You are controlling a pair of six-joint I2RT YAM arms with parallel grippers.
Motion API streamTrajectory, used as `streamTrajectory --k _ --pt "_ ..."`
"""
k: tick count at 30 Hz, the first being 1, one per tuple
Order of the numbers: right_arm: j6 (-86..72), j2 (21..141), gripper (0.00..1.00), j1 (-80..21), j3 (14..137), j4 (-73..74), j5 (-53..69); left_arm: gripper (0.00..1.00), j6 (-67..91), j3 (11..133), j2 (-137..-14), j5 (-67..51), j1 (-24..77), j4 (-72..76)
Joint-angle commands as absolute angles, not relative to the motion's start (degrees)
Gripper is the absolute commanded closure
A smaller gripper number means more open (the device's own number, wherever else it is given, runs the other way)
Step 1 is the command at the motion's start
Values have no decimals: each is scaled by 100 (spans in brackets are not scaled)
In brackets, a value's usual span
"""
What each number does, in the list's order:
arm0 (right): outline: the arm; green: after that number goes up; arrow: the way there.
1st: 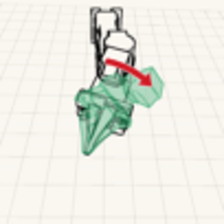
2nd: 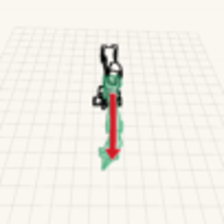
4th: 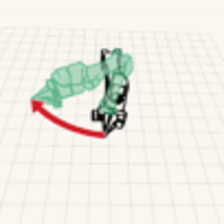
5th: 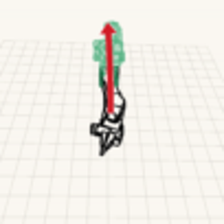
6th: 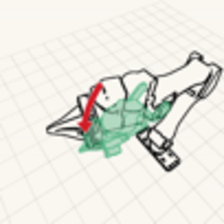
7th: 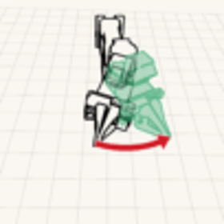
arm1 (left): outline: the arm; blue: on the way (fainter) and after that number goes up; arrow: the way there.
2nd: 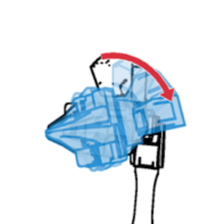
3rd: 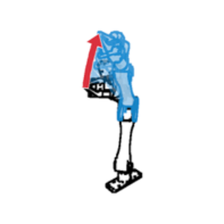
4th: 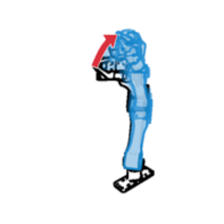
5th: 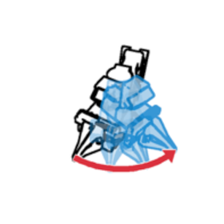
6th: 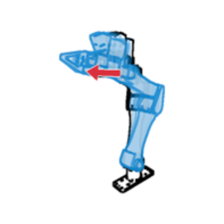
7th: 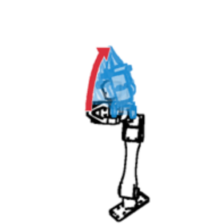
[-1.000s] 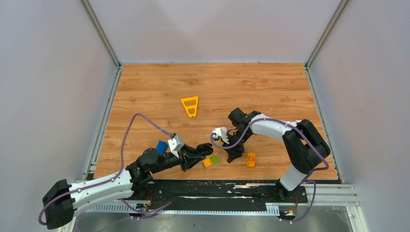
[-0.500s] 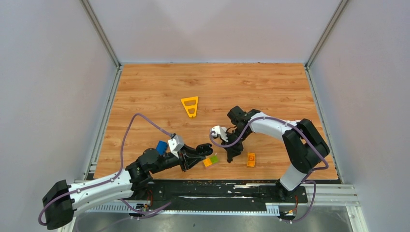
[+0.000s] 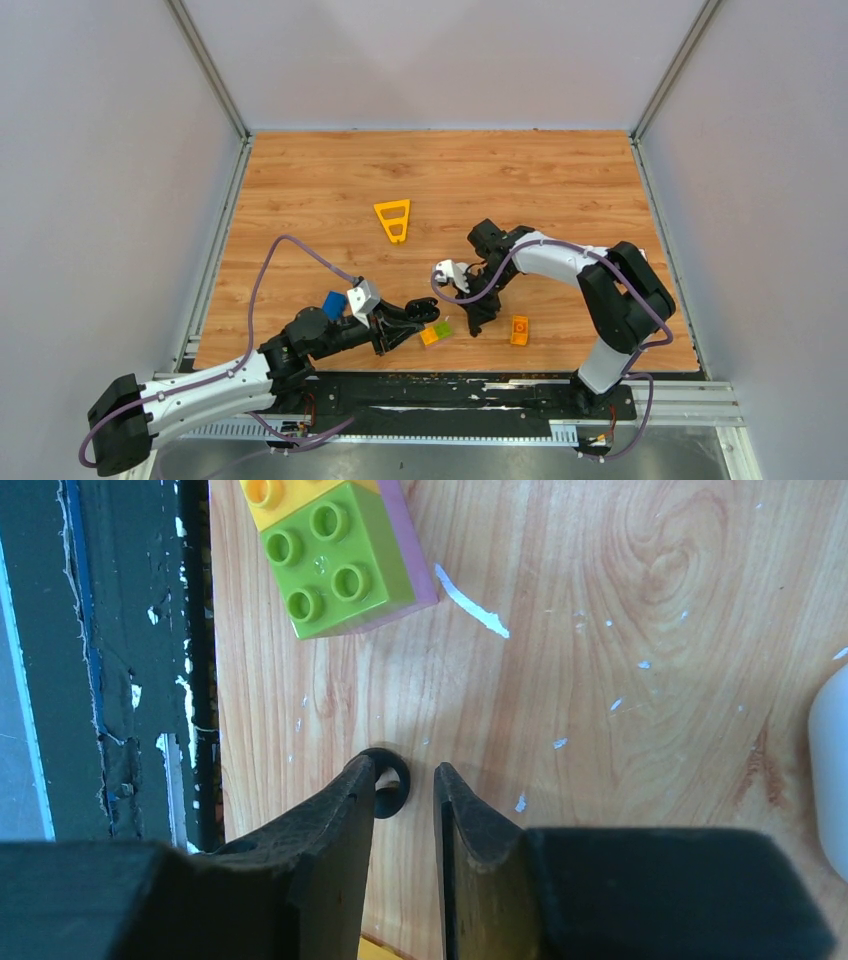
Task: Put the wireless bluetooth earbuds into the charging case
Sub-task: Pick up the right earbud from the corner of the board.
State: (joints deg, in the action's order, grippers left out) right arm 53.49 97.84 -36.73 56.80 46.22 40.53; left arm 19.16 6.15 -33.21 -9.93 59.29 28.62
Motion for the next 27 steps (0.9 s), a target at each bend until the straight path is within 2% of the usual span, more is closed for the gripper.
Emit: streamTrajectory --k 1,21,27 --pt "5476 9833 71 -3710 5593 4448 4153 100 1835 730 -3261 -931 5961 2983" --pt "5773 9576 70 -3719 5467 4875 4037 100 1846 739 -3291 -896 5963 2986" --pt "5779 9647 73 -3723 5525 4941 4134 100 1845 732 -3304 -895 5968 2987"
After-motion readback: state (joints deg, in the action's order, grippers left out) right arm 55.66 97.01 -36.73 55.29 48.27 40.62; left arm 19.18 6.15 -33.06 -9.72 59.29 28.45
